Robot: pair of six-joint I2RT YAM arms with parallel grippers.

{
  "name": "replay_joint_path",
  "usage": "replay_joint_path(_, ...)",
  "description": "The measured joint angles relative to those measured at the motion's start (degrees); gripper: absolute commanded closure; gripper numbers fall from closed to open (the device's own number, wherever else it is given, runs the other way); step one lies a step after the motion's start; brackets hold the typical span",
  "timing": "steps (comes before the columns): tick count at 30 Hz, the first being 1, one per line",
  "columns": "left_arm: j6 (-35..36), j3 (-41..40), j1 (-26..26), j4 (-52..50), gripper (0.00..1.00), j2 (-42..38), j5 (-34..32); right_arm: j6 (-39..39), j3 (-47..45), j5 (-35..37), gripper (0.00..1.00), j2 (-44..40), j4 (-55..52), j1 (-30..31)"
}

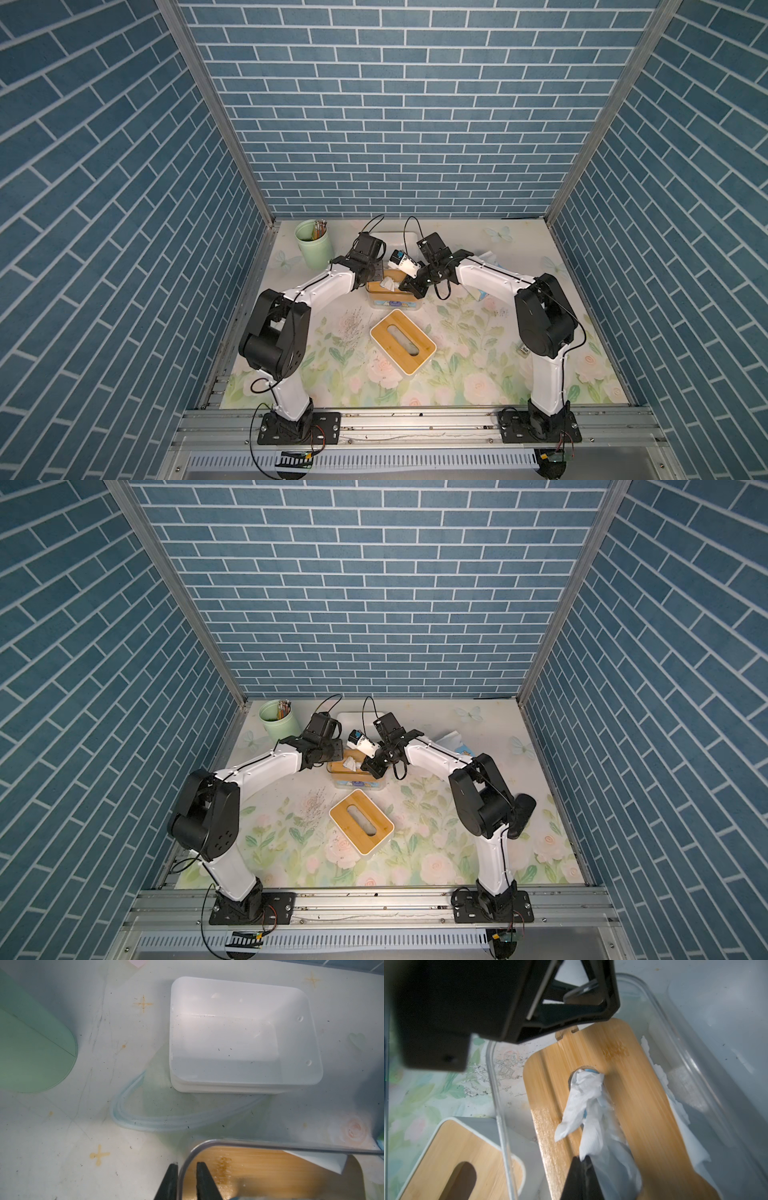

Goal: Put the tissue paper into the tissue box
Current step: Pull the paper towel from the tissue box.

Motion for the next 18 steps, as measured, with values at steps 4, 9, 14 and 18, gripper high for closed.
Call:
replay_joint_path(4,-0.02,0.0,0.02,0.24,0.83,0.26,-0.13,0.42,-0.22,-2.01,1.0,-0.55,0.15,-0.55)
replay_joint_path(9,-0.02,0.0,0.02,0.28,0.83,0.31,-0.2,0.68,-0.22,-3.74,0.84,-0.68,0.2,-1.33)
replay_joint_path(14,-0.02,0.0,0.02,0.28,0.83,0.31,-0.2,1.95,-0.22,-3.52,0.66,-1.22,0.83,-1.81)
replay_joint_path(18,0.0,0.0,0.02,0.28,0.83,0.31,-0.2,2.47,-0.17,-2.21,0.59,-1.33,1.31,-1.81)
